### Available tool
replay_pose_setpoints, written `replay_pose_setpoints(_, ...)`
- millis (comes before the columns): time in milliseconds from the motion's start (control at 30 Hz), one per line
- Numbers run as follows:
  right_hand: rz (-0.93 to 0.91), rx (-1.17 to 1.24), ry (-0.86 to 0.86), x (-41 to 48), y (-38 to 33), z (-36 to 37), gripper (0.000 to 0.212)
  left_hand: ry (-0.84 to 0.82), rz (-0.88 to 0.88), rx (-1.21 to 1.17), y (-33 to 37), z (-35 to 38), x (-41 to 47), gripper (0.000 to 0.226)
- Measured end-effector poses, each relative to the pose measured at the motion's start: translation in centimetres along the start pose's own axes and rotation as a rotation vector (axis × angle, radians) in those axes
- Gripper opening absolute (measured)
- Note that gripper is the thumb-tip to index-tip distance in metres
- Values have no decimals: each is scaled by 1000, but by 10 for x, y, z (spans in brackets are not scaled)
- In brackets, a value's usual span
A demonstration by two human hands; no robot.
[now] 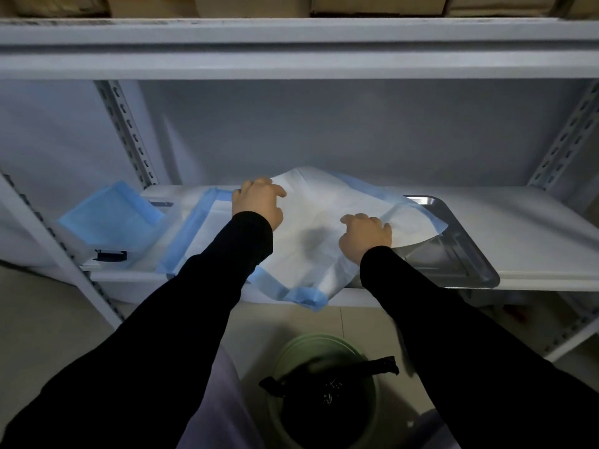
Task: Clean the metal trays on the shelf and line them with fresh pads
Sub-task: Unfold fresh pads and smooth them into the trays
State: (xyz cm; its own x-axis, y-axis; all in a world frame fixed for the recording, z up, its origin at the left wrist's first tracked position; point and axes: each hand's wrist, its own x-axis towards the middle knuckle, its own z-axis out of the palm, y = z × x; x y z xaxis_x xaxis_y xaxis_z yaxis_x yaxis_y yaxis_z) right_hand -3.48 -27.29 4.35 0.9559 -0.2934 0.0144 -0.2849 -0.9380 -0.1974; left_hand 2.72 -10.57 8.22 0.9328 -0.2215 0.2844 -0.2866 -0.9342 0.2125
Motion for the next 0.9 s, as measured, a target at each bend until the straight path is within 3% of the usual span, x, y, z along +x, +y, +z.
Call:
replay_pose_setpoints(233, -226, 24, -137, -12, -8, -3, 48, 1, 222, 165, 11, 13, -24, 30)
replay_pose_setpoints(367, -308, -168, -172, -17, -1, 1, 57, -25, 277, 312, 14, 16, -35, 32)
replay_pose_setpoints(500, -261, -362, -128, -24, 7, 6, 55, -115, 295, 329, 17, 15, -48, 39)
replay_pose_setpoints(600, -178, -327, -12, -27, 6, 3, 47, -254, 305, 195, 21, 8, -56, 39)
replay_pose_setpoints(767, -117, -278, 103, -27, 2, -4, 36, -792, 187, -104, 18, 6, -63, 61)
replay_pose_setpoints(833, -105, -254, 126, -25, 0, -7, 36, -868, 126, -227, 19, 4, -64, 77)
replay_pose_setpoints(900, -88, -229, 138, -23, -2, -9, 36, -834, 110, -355, 19, 4, -63, 78)
